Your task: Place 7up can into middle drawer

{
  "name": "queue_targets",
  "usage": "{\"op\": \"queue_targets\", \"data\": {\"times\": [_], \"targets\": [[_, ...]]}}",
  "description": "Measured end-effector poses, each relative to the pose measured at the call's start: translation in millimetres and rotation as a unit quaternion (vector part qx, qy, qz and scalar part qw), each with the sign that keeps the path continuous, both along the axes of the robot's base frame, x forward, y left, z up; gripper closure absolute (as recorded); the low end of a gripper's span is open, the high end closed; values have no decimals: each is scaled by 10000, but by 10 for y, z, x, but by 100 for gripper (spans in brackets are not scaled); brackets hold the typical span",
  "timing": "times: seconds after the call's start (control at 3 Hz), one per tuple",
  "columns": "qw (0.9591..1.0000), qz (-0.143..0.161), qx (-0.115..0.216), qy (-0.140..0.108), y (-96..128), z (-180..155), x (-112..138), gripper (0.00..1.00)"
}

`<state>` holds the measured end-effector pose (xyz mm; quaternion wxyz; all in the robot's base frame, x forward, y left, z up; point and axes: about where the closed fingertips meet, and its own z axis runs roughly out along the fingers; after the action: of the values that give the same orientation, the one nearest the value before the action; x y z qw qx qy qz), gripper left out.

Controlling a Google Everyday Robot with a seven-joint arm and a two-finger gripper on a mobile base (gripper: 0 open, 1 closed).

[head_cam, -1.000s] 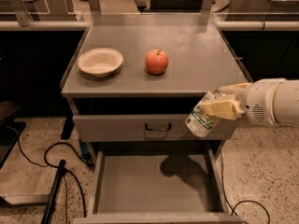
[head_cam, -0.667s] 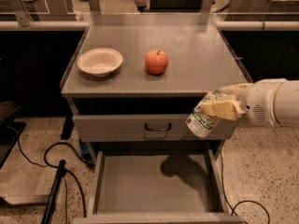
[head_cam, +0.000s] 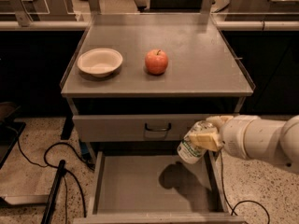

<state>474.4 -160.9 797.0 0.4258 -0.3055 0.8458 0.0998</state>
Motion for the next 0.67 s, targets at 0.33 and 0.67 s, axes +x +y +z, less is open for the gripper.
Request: {"op": "queue_targets", "data": {"times": [0.33,0.67], "targets": [[9997,-162,-151,65,20,-422,-30,100],[9997,-162,-151,65,20,-422,-30,100]]}}
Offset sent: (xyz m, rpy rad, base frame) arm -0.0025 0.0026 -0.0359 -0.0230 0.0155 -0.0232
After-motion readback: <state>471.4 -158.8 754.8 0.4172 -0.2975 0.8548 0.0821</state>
